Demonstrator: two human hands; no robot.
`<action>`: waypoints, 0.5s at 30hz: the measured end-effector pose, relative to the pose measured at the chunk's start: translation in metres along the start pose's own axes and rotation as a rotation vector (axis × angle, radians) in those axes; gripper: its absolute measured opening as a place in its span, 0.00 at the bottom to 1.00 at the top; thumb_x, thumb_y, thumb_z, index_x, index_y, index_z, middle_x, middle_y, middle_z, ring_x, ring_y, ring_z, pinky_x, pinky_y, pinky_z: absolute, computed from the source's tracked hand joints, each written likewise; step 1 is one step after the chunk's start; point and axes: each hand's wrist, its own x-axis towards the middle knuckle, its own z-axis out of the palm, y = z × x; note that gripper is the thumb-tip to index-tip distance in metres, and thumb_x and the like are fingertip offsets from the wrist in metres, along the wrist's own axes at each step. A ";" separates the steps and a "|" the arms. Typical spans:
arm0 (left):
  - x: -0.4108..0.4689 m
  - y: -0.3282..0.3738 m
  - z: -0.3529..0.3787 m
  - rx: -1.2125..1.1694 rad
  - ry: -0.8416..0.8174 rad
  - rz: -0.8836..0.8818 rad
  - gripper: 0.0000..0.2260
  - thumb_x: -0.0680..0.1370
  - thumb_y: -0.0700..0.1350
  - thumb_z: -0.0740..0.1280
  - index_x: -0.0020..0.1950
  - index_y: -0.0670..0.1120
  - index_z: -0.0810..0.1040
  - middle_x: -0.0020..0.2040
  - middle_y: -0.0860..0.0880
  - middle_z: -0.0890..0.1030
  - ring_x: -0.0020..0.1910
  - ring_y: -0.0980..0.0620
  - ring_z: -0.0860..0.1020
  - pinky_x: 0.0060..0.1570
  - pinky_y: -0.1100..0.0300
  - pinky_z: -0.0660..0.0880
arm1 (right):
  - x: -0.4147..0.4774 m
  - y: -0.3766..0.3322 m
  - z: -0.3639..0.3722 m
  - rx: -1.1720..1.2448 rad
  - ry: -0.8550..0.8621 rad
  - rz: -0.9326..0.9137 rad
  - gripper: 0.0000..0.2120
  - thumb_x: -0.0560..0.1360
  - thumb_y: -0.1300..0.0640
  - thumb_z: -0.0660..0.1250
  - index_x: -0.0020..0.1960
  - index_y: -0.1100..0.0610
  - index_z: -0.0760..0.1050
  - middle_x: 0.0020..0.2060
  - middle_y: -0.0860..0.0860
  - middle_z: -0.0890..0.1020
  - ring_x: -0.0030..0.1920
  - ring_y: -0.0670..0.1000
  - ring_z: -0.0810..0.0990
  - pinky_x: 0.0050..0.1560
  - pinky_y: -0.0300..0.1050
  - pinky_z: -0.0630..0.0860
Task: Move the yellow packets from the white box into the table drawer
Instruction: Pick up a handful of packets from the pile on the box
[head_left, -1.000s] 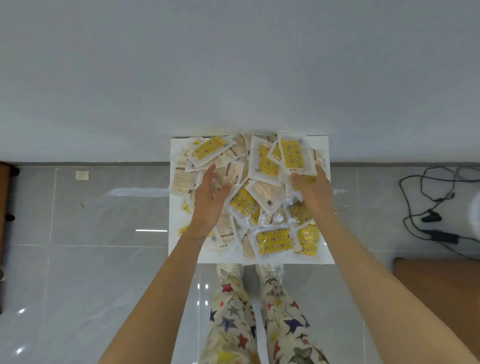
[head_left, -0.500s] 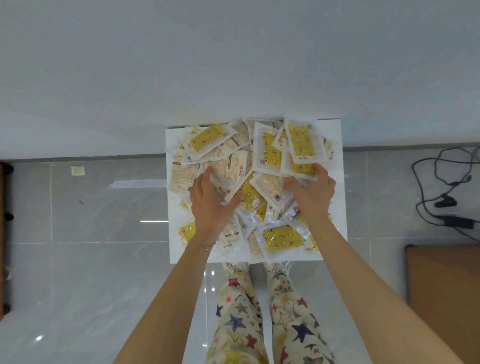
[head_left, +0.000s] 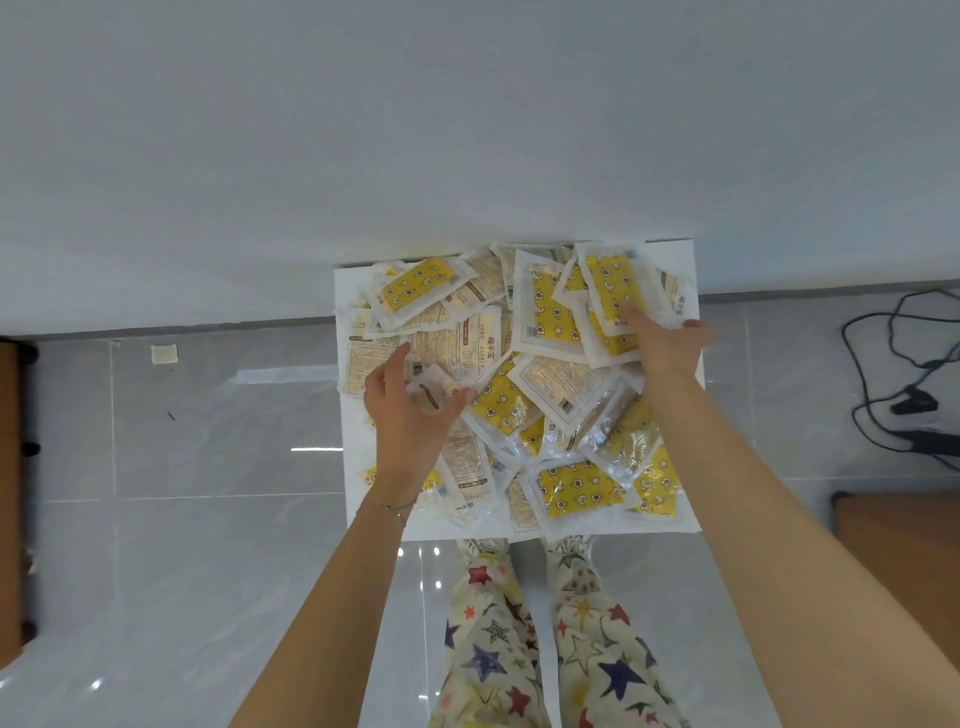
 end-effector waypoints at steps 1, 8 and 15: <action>0.003 -0.001 -0.002 -0.036 0.000 -0.001 0.36 0.67 0.55 0.78 0.71 0.51 0.66 0.67 0.49 0.68 0.66 0.49 0.68 0.63 0.54 0.70 | 0.001 -0.001 0.001 0.017 -0.006 0.013 0.38 0.63 0.55 0.81 0.62 0.52 0.58 0.54 0.52 0.73 0.52 0.54 0.79 0.47 0.59 0.82; 0.029 0.022 -0.010 -0.426 0.215 -0.223 0.21 0.77 0.49 0.69 0.65 0.47 0.62 0.61 0.45 0.75 0.57 0.48 0.78 0.44 0.66 0.78 | -0.006 0.004 -0.012 0.079 -0.108 0.019 0.24 0.70 0.63 0.75 0.63 0.61 0.71 0.55 0.55 0.81 0.51 0.55 0.83 0.39 0.49 0.83; 0.078 0.033 -0.018 -0.618 0.118 -0.516 0.11 0.76 0.50 0.71 0.43 0.44 0.74 0.33 0.48 0.76 0.26 0.54 0.74 0.22 0.66 0.70 | -0.022 0.012 -0.024 0.146 -0.178 -0.083 0.23 0.72 0.67 0.70 0.65 0.56 0.69 0.56 0.54 0.81 0.53 0.54 0.83 0.48 0.52 0.82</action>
